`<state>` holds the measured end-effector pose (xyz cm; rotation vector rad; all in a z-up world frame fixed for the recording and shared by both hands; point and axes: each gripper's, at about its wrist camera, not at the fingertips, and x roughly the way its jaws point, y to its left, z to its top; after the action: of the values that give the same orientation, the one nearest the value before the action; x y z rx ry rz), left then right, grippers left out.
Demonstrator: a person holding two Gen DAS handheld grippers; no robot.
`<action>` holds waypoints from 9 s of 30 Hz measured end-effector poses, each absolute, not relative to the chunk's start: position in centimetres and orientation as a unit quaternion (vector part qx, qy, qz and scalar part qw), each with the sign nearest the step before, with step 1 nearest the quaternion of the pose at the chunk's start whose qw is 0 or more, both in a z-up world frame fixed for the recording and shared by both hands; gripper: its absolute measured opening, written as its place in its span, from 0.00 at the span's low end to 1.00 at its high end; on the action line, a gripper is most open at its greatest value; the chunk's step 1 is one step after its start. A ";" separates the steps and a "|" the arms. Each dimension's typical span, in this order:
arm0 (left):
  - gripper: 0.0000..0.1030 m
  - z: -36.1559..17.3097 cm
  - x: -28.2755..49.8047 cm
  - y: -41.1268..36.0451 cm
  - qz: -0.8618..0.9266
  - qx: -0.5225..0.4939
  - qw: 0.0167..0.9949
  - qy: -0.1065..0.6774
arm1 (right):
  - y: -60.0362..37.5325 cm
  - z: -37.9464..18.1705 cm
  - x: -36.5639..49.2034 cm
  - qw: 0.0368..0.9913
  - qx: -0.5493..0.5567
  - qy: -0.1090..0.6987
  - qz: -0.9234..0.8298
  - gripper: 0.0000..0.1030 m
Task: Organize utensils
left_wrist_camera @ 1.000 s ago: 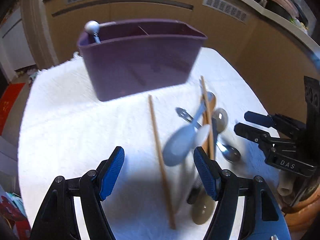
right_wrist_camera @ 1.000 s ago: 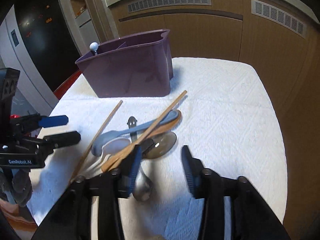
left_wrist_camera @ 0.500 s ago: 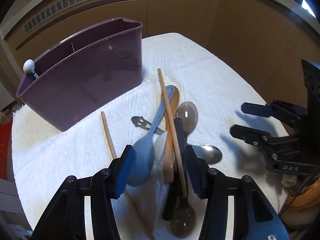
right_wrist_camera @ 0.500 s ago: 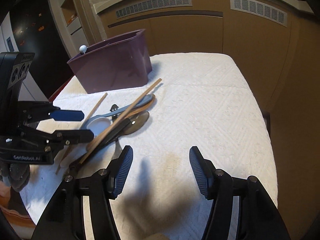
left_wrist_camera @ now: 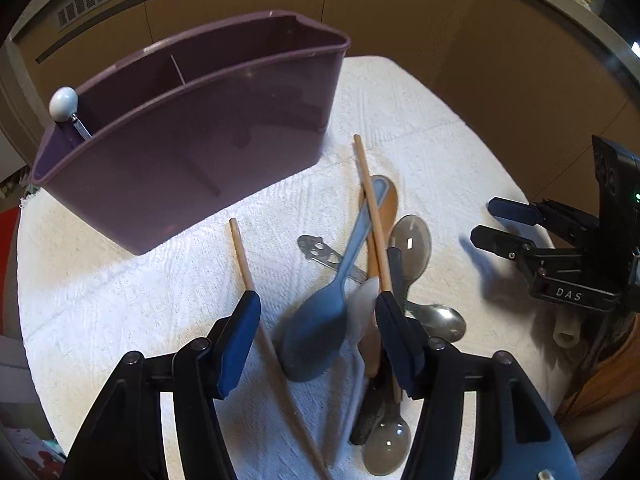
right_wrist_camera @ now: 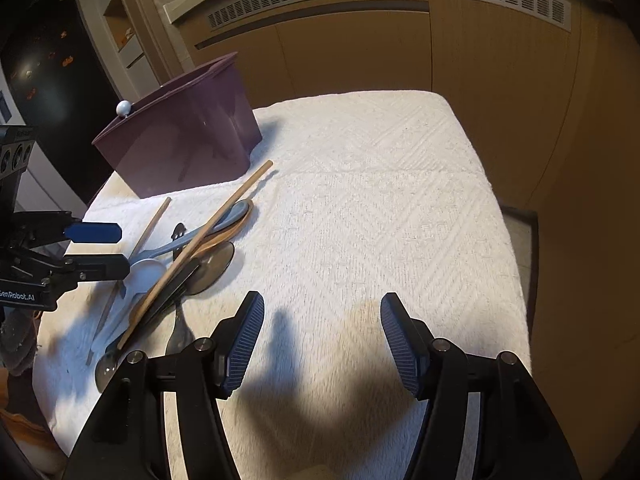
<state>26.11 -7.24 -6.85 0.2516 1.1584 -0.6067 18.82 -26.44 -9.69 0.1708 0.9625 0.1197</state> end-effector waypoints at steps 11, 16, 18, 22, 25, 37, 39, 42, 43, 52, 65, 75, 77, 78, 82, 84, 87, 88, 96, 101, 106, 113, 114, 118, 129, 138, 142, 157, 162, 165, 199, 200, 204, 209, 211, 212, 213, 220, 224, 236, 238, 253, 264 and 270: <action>0.58 -8.0 21.0 -8.7 -0.340 0.109 0.751 0.555 | -25.5 -9.9 18.6 0.880 0.070 0.468 0.050 0.60; 0.58 -7.1 18.8 -6.8 -0.356 0.087 0.752 0.548 | -23.3 -8.8 18.0 0.880 0.061 0.467 0.066 0.61; 0.59 -6.3 19.1 -5.2 -0.333 0.071 0.773 0.536 | -22.3 -8.1 17.6 0.882 0.051 0.462 0.072 0.60; 0.59 -6.4 21.3 -2.6 -0.224 0.063 0.811 0.537 | -20.4 -7.0 16.6 0.885 0.035 0.457 0.080 0.62; 0.48 -7.3 22.2 -2.2 -0.194 0.060 0.810 0.551 | -19.2 -6.9 15.9 0.883 0.033 0.460 0.087 0.62; 0.16 -9.5 26.1 -5.0 -0.163 0.085 0.824 0.536 | -17.7 -7.4 12.9 0.878 0.008 0.471 0.086 0.62; 0.06 -9.5 25.9 -5.1 -0.159 0.094 0.832 0.522 | -17.8 -7.5 12.7 0.876 0.022 0.475 0.082 0.62; 0.05 -9.4 24.7 -4.4 -0.167 0.089 0.836 0.516 | -17.3 -7.3 12.5 0.873 0.046 0.478 0.084 0.62; 0.04 -9.4 24.1 -3.9 -0.168 0.086 0.836 0.515 | -17.0 -7.3 12.4 0.873 0.051 0.478 0.084 0.62; 0.04 -9.7 18.6 1.8 -0.159 0.041 0.837 0.522 | -14.9 -9.6 14.2 0.852 0.108 0.512 0.025 0.65; 0.50 -10.2 18.0 1.1 -0.208 0.025 0.810 0.548 | -13.5 -10.1 15.7 0.851 -0.041 0.521 0.048 0.62; 0.57 -10.2 18.4 0.5 -0.201 0.030 0.823 0.531 | -17.3 -9.0 14.8 0.872 0.011 0.487 0.044 0.51; 0.46 -10.1 18.7 1.0 -0.190 0.030 0.826 0.530 | -17.2 -8.6 14.7 0.875 0.002 0.482 0.048 0.51; 0.37 -10.1 18.8 1.2 -0.184 0.031 0.828 0.528 | -17.3 -8.4 14.7 0.876 -0.004 0.479 0.048 0.51; 0.15 -10.1 19.2 2.4 -0.175 0.026 0.832 0.525 | -17.4 -7.5 14.0 0.880 -0.014 0.472 0.051 0.51; 0.08 -10.2 19.3 2.9 -0.174 0.026 0.834 0.523 | -17.6 -7.0 13.5 0.881 -0.015 0.469 0.053 0.51; 0.05 -9.8 19.0 3.4 -0.173 0.026 0.840 0.514 | -17.5 -6.6 13.7 0.882 -0.017 0.468 0.052 0.51; 0.04 -9.6 18.8 3.6 -0.169 0.031 0.844 0.509 | -17.6 -6.5 13.6 0.883 -0.018 0.467 0.050 0.51; 0.04 -7.5 17.7 4.6 -0.161 0.026 0.861 0.482 | -18.0 -6.8 14.1 0.880 -0.005 0.472 0.052 0.44; 0.04 -5.7 17.1 4.7 -0.163 0.022 0.872 0.460 | -18.3 -6.5 13.8 0.881 0.004 0.470 0.051 0.44; 0.04 -3.7 16.6 4.5 -0.173 0.021 0.884 0.434 | -16.8 -5.5 14.1 0.879 0.018 0.468 0.083 0.43; 0.04 -1.9 16.4 6.0 -0.174 0.007 0.897 0.407 | -10.2 -6.6 16.3 0.877 0.027 0.474 0.076 0.43; 0.04 -1.6 16.3 6.3 -0.174 0.003 0.899 0.403 | -9.7 -7.0 16.9 0.875 0.033 0.479 0.060 0.43; 0.04 -1.1 16.0 7.3 -0.175 -0.010 0.904 0.390 | -7.8 -8.2 18.7 0.873 0.036 0.485 0.028 0.43; 0.04 -1.0 14.6 8.8 -0.159 -0.029 0.911 0.380 | -7.7 -7.5 16.9 0.874 -0.038 0.483 0.040 0.05; 0.04 0.6 12.4 6.8 -0.170 -0.009 0.918 0.359 | -12.1 -4.2 12.8 0.886 -0.019 0.460 0.059 0.00; 0.04 0.4 12.2 6.2 -0.176 -0.003 0.916 0.360 | -13.6 -4.5 12.6 0.878 -0.011 0.474 0.070 0.03; 0.61 -6.0 15.9 10.6 -0.090 -0.046 0.888 0.449 | -10.4 -8.7 19.2 0.859 -0.022 0.511 0.016 0.11; 0.65 -6.1 16.1 10.4 -0.089 -0.049 0.894 0.436 | -11.7 -8.9 17.2 0.856 -0.003 0.516 0.045 0.42; 0.68 -5.9 16.3 10.0 -0.090 -0.043 0.901 0.423 | -12.9 -9.4 16.2 0.853 0.023 0.518 0.067 0.41; 0.05 -9.9 27.0 3.4 -0.084 0.050 0.839 0.536 | -16.6 -5.4 12.1 0.901 0.021 0.422 0.094 0.04; 0.04 -9.8 26.5 3.1 -0.082 0.060 0.844 0.526 | -16.8 -5.4 12.1 0.902 0.024 0.421 0.092 0.04; 0.04 -8.1 22.8 2.8 -0.081 0.081 0.880 0.460 | -17.3 -4.7 11.6 0.908 0.022 0.409 0.084 0.04; 0.04 -2.8 18.8 4.1 -0.093 0.047 0.917 0.384 | -17.3 -2.6 10.7 0.920 0.016 0.383 0.078 0.04; 0.04 -0.5 17.9 4.3 -0.100 0.034 0.926 0.362 | -17.1 -1.3 10.5 0.926 0.014 0.368 0.080 0.04; 0.04 0.7 17.6 4.4 -0.107 0.029 0.930 0.352 | -16.8 -0.4 10.5 0.930 0.012 0.358 0.082 0.04; 0.04 2.1 17.4 4.5 -0.114 0.022 0.933 0.340 | -16.6 0.5 10.5 0.934 0.009 0.346 0.085 0.04; 0.04 11.0 18.6 5.1 -0.137 -0.030 0.962 0.235 | -15.3 8.4 12.6 0.962 -0.001 0.242 0.123 0.04; 0.04 14.4 20.4 5.1 -0.144 -0.047 0.971 0.182 | -14.8 11.9 15.4 0.973 -0.004 0.188 0.131 0.04; 0.04 13.4 30.6 1.9 -0.183 -0.082 0.968 0.153 | -13.6 10.8 25.8 0.981 -0.047 0.150 0.110 0.04; 0.04 13.1 32.3 1.1 -0.186 -0.075 0.967 0.156 | -13.7 9.7 27.5 0.980 -0.052 0.156 0.110 0.04; 0.04 7.4 35.7 -0.3 -0.190 -0.058 0.939 0.282 | -14.4 1.7 34.1 0.972 -0.022 0.210 0.108 0.04; 0.46 1.0 29.4 2.4 -0.175 -0.041 0.885 0.429 | -13.5 -1.7 34.0 0.964 -0.036 0.246 0.096 0.06; 0.55 -3.6 24.9 2.5 -0.179 -0.023 0.848 0.498 | -15.2 -1.3 30.2 0.953 -0.017 0.287 0.092 0.07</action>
<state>24.91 2.54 -3.58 -0.0488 1.0488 -0.3768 30.18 -15.16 -1.25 -0.0338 0.5840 0.1870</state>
